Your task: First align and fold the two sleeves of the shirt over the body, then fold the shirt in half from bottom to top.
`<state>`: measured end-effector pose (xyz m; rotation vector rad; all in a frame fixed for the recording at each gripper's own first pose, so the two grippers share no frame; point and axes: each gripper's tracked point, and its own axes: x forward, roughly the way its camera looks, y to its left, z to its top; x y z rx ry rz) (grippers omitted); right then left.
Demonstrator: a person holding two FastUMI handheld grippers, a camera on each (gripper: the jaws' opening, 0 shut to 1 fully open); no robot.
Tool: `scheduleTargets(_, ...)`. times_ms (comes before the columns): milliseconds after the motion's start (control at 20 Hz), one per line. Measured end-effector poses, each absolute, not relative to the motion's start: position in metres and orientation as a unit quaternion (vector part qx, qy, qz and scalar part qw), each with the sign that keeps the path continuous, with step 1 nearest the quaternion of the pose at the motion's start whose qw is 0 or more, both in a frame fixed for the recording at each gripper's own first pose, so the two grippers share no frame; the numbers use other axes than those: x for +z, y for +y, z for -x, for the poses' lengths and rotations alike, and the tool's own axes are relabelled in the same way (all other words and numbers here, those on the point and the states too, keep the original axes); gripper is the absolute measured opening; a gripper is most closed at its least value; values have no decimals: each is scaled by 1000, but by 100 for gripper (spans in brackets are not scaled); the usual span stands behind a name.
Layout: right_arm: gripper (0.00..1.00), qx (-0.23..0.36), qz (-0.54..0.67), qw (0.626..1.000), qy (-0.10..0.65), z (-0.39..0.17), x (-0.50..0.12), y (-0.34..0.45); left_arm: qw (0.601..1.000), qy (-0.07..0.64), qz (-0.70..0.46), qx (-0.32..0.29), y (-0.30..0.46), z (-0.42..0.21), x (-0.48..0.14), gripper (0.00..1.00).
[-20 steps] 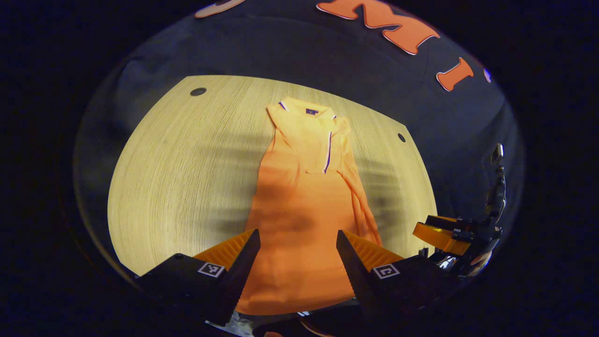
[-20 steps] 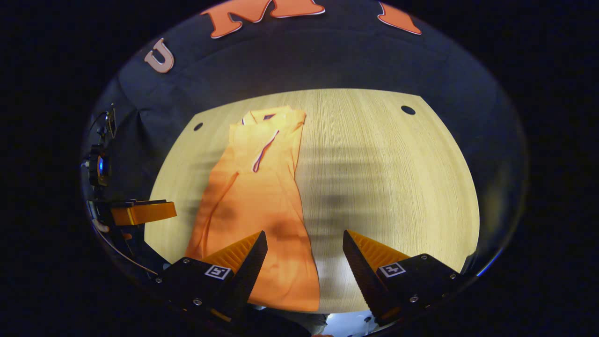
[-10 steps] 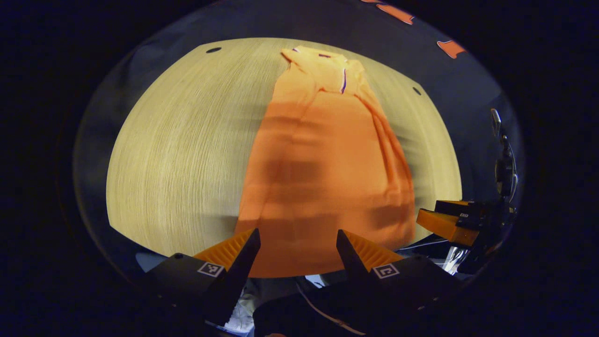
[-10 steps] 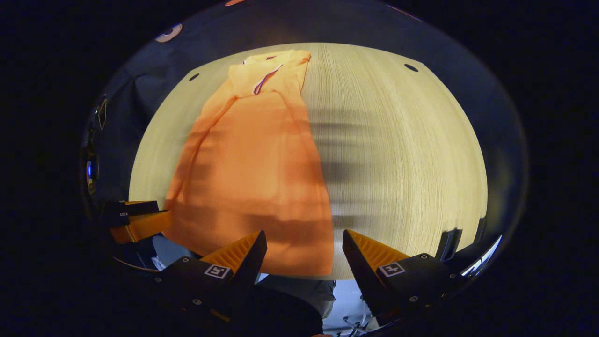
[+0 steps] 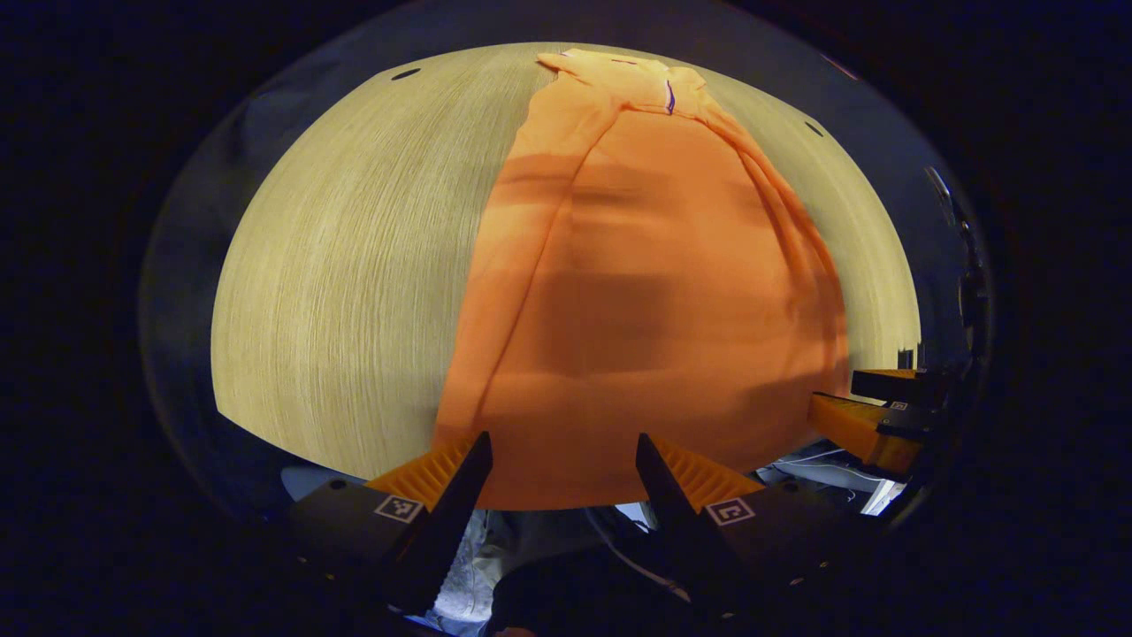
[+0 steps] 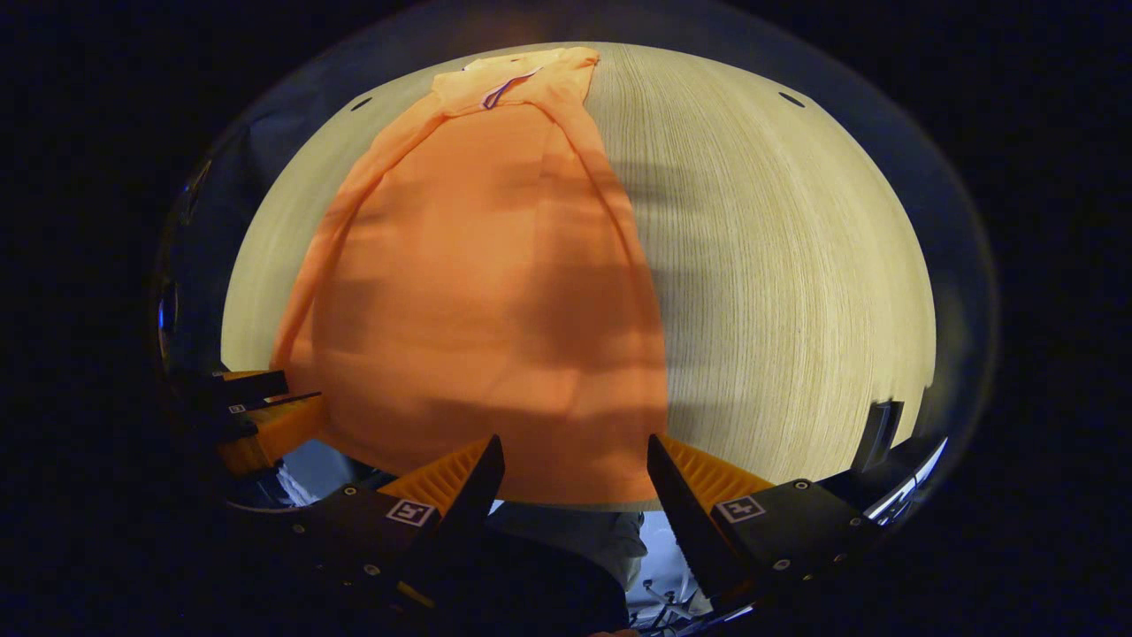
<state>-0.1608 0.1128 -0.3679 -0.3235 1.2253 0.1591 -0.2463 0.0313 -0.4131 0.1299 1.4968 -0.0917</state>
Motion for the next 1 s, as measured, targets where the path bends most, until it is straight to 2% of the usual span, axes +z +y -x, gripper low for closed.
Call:
scheduleTargets(150,99,68,169,792,582,164,-378,109,721,688,-72,-37,30,254,-420,99)
scheduleTargets(250,96,68,184,794,576,162,-379,110,723,684,-86,-36,31,251,-424,98)
scheduleTargets(550,97,67,183,795,574,163,-381,113,725,681,-99,-22,29,251,-427,98)
scheduleTargets(600,96,68,183,795,574,164,-382,115,725,681,-100,-23,27,252,-427,100)
scheduleTargets(650,90,70,185,794,574,165,-381,116,725,681,-99,-27,24,253,-427,96)
scheduleTargets(700,88,73,187,794,573,164,-382,119,728,677,-103,-32,21,249,-426,95)
scheduleTargets(750,82,79,191,793,573,165,-383,120,732,670,-112,-47,17,248,-430,79)
scheduleTargets(800,71,82,191,794,571,166,-383,123,743,656,-115,-66,10,243,-428,54)
scheduleTargets(850,54,89,193,794,569,166,-385,127,749,649,-105,-77,-2,237,-428,30)
scheduleTargets(900,32,92,185,798,567,167,-382,129,757,638,-95,-109,-14,238,-426,6)
scheduleTargets(950,11,105,183,798,564,168,-385,134,754,638,-92,-128,-19,238,-430,1)
scheduleTargets(1000,8,117,178,800,561,166,-385,136,753,640,-82,-128,-18,239,-432,1)
